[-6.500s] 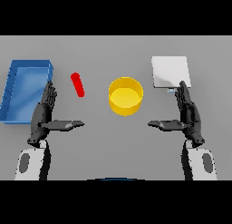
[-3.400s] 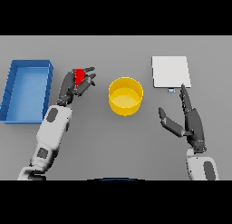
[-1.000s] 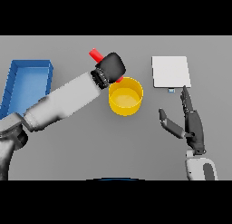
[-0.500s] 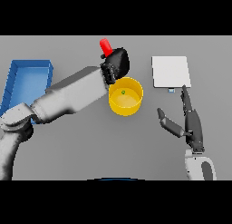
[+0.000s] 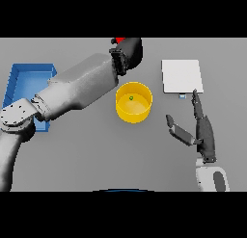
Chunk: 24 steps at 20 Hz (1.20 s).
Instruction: Pick up the red beaker and tilt it to pour out 1 green nut into yellow bowl. Pick up the yellow bowl and place it on the metallic measuring scale.
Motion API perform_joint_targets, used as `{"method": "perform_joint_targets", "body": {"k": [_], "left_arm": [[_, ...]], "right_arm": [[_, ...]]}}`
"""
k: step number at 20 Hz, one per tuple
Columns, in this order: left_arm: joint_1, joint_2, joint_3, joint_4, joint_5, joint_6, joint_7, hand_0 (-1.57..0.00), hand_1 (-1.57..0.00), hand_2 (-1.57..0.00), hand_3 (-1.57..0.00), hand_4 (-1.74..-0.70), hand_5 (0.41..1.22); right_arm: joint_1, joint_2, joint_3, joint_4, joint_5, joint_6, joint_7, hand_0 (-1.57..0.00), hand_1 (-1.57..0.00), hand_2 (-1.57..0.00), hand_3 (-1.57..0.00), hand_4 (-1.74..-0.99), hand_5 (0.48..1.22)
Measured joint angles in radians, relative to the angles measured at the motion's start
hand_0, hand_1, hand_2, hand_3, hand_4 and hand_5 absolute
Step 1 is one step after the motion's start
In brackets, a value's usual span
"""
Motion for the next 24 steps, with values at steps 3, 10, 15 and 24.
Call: {"method": "perform_joint_targets", "body": {"k": [3,10,15,24], "left_arm": [[-0.083,0.043,0.047,0.069,0.036,0.053,0.000,-1.57,-1.57,-1.46,-1.04,-1.70,1.221],[-0.203,0.120,0.283,0.295,0.275,0.077,0.075,-1.57,-1.57,-1.55,-1.38,-1.73,1.221],[-0.131,0.241,0.528,0.405,0.578,0.173,0.167,-1.57,-1.57,-1.56,-1.40,-1.74,1.221],[0.211,0.439,0.739,0.231,0.977,0.424,0.319,-1.57,-1.57,-1.57,-1.45,-1.74,1.221]], "right_arm": [[-0.005,0.010,0.009,0.003,0.012,-0.009,-0.006,0.00,0.00,0.00,0.00,-1.186,0.596],[-0.019,0.009,-0.006,0.014,-0.052,0.033,0.000,0.00,0.00,0.00,0.00,-1.199,0.594],[-0.022,-0.004,-0.017,0.031,-0.066,0.043,-0.037,0.00,0.00,0.00,0.00,-1.222,0.587],[-0.033,-0.027,-0.011,0.040,-0.049,0.050,-0.039,0.00,0.00,0.00,0.00,-1.209,0.620]]}}
